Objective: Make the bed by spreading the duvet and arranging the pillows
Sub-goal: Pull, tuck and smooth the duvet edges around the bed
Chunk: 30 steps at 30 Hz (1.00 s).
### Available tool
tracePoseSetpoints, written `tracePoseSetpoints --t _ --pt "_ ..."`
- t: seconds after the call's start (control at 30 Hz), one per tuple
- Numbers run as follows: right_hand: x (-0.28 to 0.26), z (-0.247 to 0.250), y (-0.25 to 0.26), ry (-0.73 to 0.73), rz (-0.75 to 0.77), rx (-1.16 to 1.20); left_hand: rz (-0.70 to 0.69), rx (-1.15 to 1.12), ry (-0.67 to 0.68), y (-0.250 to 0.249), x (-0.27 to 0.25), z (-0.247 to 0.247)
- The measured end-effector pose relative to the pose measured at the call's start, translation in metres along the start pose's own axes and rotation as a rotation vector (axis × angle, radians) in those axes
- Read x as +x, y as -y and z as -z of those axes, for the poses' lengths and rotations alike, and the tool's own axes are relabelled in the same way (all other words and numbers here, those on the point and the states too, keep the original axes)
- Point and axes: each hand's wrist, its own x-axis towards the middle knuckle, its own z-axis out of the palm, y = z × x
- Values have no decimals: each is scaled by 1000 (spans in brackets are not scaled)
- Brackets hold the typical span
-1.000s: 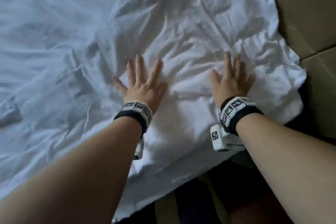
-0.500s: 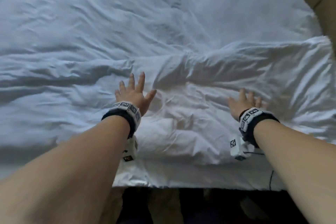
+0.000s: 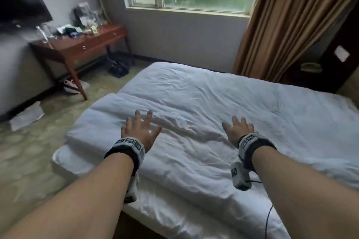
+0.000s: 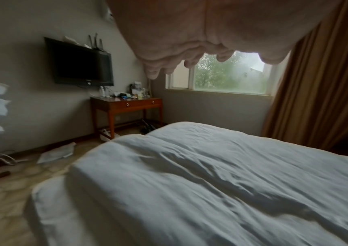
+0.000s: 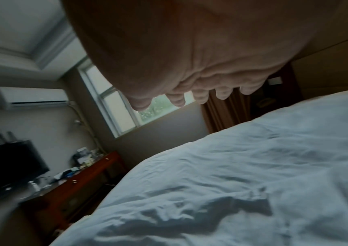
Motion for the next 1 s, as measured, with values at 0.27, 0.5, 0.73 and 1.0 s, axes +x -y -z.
tracePoseSetpoints --t 0.27,0.5,0.73,1.0 --pt "-36 -48 189 29 140 -65 105 -22 -21 180 12 70" --pt "-2 -87 268 69 101 -118 79 -11 31 253 66 70" --pt "74 -126 363 81 55 -64 19 15 33 305 181 98" --pt "121 -117 466 49 -4 -11 -49 -42 79 369 291 146"
